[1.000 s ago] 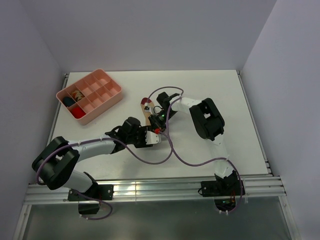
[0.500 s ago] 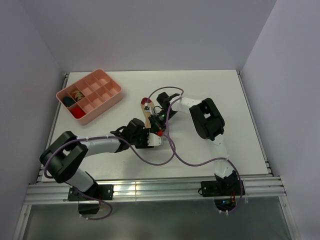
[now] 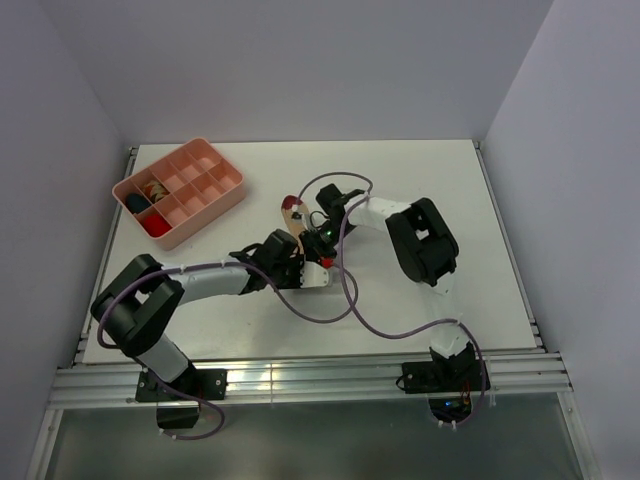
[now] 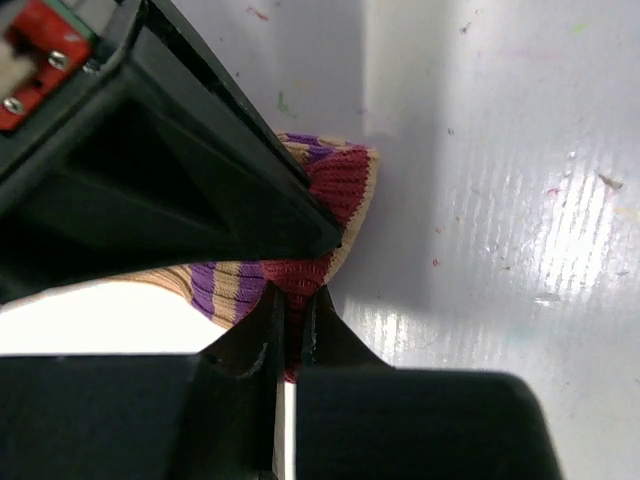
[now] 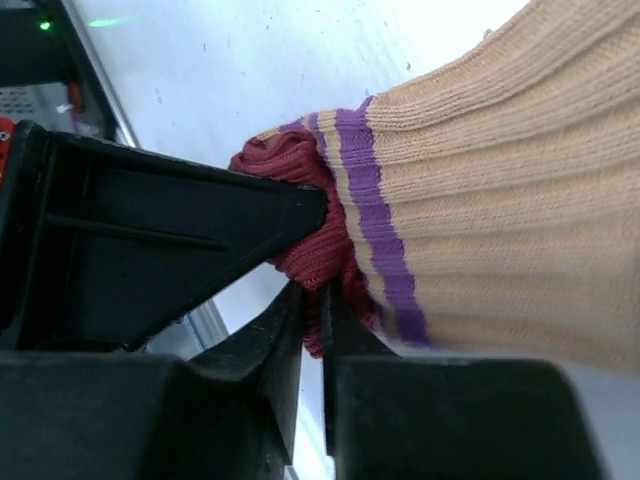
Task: Roll the socks
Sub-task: Roll the sock at the center of the board.
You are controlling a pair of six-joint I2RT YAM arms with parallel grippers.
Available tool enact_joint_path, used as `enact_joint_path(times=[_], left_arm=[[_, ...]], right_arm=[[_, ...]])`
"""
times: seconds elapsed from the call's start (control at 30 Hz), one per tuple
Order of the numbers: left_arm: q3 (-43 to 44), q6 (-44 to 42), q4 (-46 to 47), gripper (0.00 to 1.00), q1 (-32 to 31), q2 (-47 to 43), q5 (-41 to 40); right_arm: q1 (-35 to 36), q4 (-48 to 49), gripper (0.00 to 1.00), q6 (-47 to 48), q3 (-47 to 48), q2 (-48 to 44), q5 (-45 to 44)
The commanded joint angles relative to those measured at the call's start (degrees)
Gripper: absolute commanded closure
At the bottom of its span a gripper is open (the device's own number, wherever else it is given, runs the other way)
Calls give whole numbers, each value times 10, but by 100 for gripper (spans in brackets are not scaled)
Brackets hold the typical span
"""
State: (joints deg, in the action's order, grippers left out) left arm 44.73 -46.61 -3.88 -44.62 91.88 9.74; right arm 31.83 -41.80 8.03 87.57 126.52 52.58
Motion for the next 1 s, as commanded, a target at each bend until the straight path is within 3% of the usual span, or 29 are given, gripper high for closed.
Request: enact_joint_path(times=[0.0, 0.03, 0.23, 0.47, 0.57, 0.73, 0.8, 0.97], left_arm=[[60, 25, -102, 99, 8, 28, 34], [69, 28, -114, 99, 10, 33, 41], [134, 50, -197, 99, 32, 74, 95], [225, 83, -307, 99, 69, 134, 178], [271, 100, -364, 99, 85, 169, 218], [351, 108, -438, 99, 105, 238, 289], [414, 89, -517, 99, 117, 289, 314], [500, 58, -607, 99, 134, 370, 352]], right_arm=[[-7, 67, 83, -28, -37, -66, -62], [-15, 84, 75, -41, -46, -78, -63], [-55, 225, 61, -158, -137, -195, -133], [-155, 372, 59, -321, -301, -396, -289], [-184, 410, 54, -319, -357, -486, -353], [-175, 416, 46, -273, -429, -608, -403], [-158, 416, 45, -240, -447, -637, -438], [-14, 416, 45, -169, -518, -732, -539]])
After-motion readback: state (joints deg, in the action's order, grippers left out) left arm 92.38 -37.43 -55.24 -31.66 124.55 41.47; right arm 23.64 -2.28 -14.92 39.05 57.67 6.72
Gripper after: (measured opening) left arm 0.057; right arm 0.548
